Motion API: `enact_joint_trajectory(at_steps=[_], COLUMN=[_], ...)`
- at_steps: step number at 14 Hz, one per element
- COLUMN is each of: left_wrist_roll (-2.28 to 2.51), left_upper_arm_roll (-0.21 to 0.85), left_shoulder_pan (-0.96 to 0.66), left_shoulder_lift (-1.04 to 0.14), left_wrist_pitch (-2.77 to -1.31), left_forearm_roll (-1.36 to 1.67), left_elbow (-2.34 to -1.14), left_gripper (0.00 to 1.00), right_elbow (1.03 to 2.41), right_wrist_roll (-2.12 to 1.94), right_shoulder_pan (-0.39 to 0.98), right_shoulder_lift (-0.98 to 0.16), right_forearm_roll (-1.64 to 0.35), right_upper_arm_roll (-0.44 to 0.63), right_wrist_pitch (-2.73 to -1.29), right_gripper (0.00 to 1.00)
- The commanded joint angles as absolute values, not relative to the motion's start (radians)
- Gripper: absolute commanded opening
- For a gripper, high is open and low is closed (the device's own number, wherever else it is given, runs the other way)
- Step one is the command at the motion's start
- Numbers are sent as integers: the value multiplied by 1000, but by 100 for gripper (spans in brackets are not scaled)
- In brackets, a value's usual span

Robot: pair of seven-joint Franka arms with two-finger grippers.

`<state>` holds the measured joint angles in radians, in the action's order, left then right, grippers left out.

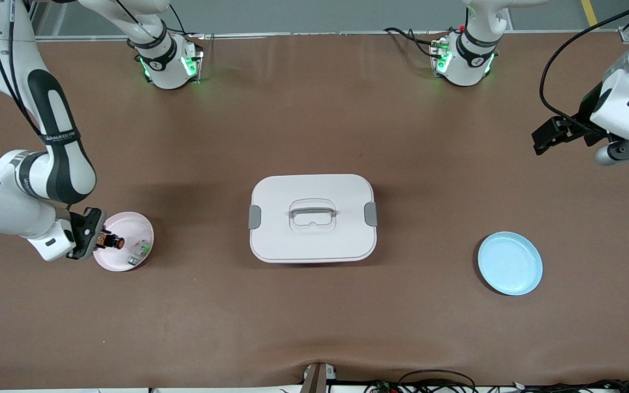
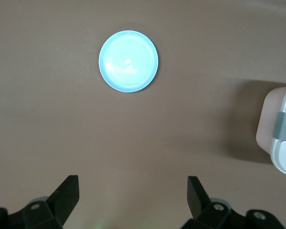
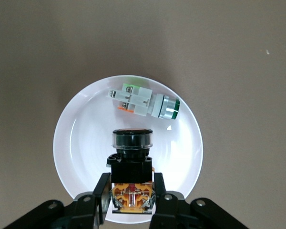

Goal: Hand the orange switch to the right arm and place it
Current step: 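Move the switch with the right gripper over the pink plate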

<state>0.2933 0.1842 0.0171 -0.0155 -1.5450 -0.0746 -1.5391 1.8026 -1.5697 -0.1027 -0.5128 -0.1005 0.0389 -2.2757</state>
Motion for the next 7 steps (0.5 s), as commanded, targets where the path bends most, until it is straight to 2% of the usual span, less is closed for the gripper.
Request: enact_joint_trajectory(at_steps=[1,7], left_wrist_roll=[204,175], left_upper_arm_roll=[137,141], left_shoulder_pan=[18,46], left_shoulder_lift=[87,55], left_wrist_pitch=[-1612,-1580], left_forearm_roll=[-35,-29], left_elbow=[-1666,-1596], left_gripper=[100,100], right_elbow=[1790,1787], right_wrist_roll=[-1652,-1667], right_shoulder_pan=[-141,-146], right_shoulder_lift=[-546,-589], right_forearm_roll=[-143,-147], right_upper_arm_roll=[21,21], right_wrist_pitch=[-2284,-2284], right_gripper=[0,1])
